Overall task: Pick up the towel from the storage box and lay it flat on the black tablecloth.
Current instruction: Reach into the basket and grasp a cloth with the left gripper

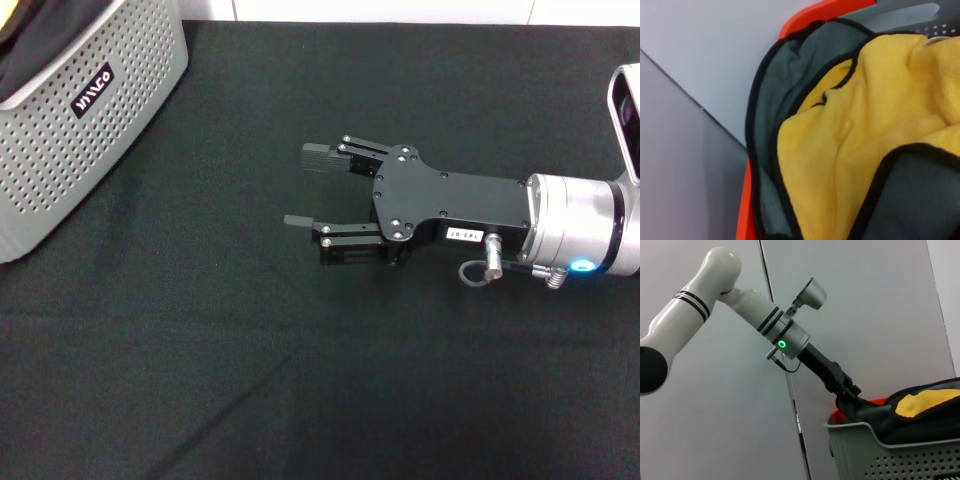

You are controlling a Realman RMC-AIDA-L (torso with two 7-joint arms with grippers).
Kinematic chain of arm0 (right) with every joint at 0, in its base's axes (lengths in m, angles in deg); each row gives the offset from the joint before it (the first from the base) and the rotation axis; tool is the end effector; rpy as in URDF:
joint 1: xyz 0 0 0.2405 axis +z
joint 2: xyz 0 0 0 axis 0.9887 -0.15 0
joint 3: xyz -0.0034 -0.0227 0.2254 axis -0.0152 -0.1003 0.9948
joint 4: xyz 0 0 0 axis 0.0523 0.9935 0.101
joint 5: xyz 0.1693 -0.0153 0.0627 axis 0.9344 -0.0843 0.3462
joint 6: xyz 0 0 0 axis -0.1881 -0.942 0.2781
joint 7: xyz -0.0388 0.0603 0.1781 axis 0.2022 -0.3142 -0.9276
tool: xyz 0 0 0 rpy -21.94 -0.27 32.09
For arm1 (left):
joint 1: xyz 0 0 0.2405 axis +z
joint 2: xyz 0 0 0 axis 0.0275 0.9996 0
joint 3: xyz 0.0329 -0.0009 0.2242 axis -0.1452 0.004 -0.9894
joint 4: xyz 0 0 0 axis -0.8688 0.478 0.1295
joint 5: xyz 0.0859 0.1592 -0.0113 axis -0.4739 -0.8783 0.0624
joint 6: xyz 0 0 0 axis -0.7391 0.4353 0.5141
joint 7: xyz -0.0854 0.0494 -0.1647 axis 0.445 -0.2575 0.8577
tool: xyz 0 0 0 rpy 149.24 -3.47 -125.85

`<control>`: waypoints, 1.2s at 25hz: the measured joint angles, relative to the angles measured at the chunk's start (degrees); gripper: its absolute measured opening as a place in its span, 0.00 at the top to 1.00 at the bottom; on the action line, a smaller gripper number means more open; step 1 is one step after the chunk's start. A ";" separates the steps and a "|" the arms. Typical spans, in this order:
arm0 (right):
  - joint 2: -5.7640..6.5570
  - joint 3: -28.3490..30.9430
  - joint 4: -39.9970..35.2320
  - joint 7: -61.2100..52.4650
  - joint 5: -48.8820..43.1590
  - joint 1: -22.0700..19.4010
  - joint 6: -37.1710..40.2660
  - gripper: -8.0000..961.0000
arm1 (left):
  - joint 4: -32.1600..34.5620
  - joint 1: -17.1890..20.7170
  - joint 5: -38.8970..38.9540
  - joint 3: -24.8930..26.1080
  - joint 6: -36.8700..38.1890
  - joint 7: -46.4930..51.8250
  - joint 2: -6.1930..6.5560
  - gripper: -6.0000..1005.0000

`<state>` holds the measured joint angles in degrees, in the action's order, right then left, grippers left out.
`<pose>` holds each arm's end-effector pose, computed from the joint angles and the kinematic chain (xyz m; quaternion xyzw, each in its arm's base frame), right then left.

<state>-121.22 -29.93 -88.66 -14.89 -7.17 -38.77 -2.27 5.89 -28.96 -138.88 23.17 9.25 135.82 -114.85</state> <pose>0.0820 0.2951 -0.0815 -0.9119 0.0795 0.4021 0.0218 -0.2671 0.3435 0.2268 -0.7791 -0.3463 0.1821 0.4898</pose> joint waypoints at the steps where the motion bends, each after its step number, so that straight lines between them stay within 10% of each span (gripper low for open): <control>1: 0.00 0.00 0.00 0.00 0.00 0.00 0.00 0.09 | -0.71 -0.33 0.00 -0.08 -0.17 -0.02 0.09 0.41; 30: -0.18 0.53 0.00 0.07 0.00 -1.77 0.43 0.09 | -6.96 -0.19 -0.07 -2.59 -3.23 0.39 0.95 0.61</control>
<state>-121.40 -29.39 -88.67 -14.82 -7.17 -40.54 -1.84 -1.07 -29.15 -138.95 20.57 6.02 136.21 -113.90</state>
